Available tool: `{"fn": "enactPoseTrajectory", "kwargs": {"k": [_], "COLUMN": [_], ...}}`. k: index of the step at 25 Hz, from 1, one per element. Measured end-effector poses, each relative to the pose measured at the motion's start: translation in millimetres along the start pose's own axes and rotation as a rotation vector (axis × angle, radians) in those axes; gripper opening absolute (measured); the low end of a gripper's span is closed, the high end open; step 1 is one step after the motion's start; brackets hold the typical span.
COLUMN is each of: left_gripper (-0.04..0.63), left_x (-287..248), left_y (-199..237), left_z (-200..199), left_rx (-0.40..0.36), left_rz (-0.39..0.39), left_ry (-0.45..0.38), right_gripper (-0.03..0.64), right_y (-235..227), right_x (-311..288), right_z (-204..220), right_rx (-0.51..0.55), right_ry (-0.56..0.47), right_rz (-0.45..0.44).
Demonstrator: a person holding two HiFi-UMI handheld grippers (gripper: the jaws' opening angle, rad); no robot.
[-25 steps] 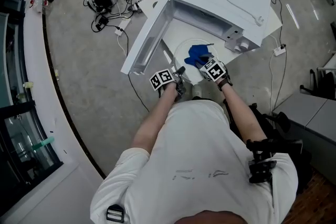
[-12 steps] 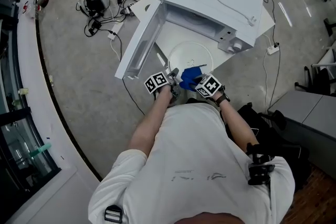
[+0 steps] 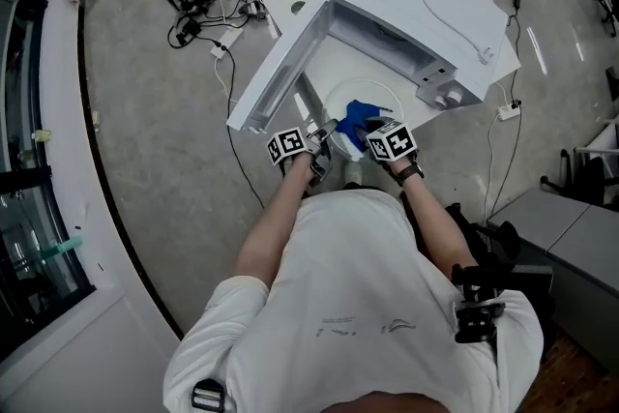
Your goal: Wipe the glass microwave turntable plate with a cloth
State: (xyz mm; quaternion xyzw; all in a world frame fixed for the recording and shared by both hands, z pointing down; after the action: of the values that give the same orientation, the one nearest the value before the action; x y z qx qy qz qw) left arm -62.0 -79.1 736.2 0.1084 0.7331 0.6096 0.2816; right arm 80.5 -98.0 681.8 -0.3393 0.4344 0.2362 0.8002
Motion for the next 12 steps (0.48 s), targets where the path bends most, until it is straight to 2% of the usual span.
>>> {"fn": "enactPoseTrajectory", "kwargs": {"k": [4, 7, 12], "left_gripper": [0.288, 0.288, 0.266], "left_x": [7.9, 13.2, 21.8], "left_y": [-0.3, 0.1, 0.3], "left_z": [2.4, -1.2, -3.1], "left_rx": [0.0, -0.001, 0.0], "left_rz": [0.023, 0.039, 0.024], "left_ry": [0.002, -0.025, -0.052], "right_gripper": [0.072, 0.072, 0.072], "right_y": [-7.1, -8.0, -8.5], "right_x": [-13.6, -32.5, -50.4], "right_z": [-42.9, -65.2, -82.2], "right_rx": [0.126, 0.239, 0.291], "right_ry": [-0.031, -0.021, 0.035], "right_rz": [0.1, 0.131, 0.134]}}
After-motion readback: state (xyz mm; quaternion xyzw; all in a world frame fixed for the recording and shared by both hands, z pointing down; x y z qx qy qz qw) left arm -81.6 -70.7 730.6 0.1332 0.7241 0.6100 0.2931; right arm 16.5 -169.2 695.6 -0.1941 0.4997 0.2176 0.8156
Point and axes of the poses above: the fingertips, and each gripper's own axes: x backward along the fingers, y to its left, z out of its underside, the point moved 6 cm from there along x, backward along the fingers, and after that the axes turned 9 degrees about y, right-handed, at the moved point
